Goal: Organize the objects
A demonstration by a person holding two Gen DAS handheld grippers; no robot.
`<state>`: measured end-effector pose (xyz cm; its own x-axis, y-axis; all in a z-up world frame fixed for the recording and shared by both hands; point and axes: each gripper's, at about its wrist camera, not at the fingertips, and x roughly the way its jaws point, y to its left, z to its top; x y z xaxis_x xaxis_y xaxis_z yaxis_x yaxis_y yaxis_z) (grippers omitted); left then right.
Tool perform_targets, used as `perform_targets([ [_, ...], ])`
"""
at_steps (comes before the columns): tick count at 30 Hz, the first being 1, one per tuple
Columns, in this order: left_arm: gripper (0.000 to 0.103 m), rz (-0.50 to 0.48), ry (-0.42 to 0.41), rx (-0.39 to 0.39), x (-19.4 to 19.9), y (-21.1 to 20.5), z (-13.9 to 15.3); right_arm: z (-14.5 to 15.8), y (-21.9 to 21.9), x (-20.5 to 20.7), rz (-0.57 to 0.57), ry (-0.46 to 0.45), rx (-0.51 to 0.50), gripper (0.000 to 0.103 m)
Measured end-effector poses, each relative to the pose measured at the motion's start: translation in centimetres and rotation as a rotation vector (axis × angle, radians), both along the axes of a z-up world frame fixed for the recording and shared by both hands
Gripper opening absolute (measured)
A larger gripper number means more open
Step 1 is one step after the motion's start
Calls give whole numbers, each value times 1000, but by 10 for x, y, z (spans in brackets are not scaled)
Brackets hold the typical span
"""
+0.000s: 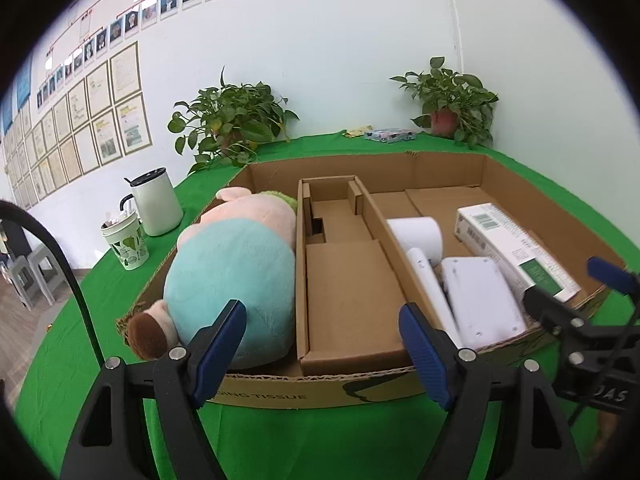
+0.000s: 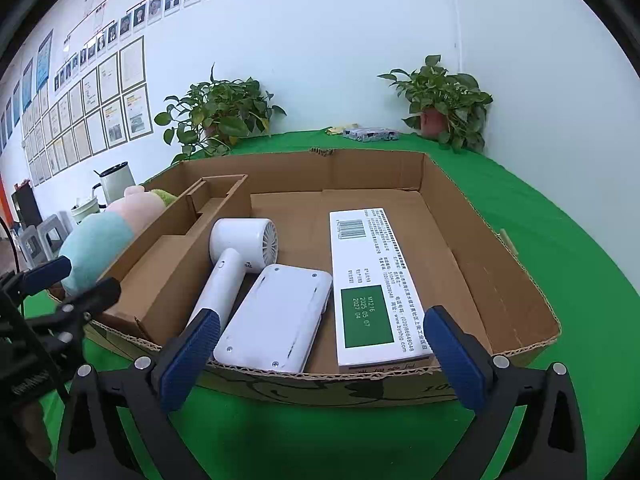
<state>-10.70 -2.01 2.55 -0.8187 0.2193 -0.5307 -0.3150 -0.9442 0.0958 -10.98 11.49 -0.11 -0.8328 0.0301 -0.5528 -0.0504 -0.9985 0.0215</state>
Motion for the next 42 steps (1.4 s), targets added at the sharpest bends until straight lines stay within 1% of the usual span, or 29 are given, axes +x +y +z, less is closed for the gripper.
perform_targets([
  [3, 79, 7, 36, 28, 4, -4, -4, -7, -9, -2, -22, 15, 63, 102],
  [14, 86, -3, 8, 67, 2, -10, -8, -8, -9, -2, -32, 20, 62, 103],
  [23, 89, -2, 4, 63, 3, -9, -9, -8, -9, -2, -32, 20, 61, 103],
  [42, 91, 0, 3, 61, 4, -10, -9, -8, -9, -1, -32, 20, 61, 103],
])
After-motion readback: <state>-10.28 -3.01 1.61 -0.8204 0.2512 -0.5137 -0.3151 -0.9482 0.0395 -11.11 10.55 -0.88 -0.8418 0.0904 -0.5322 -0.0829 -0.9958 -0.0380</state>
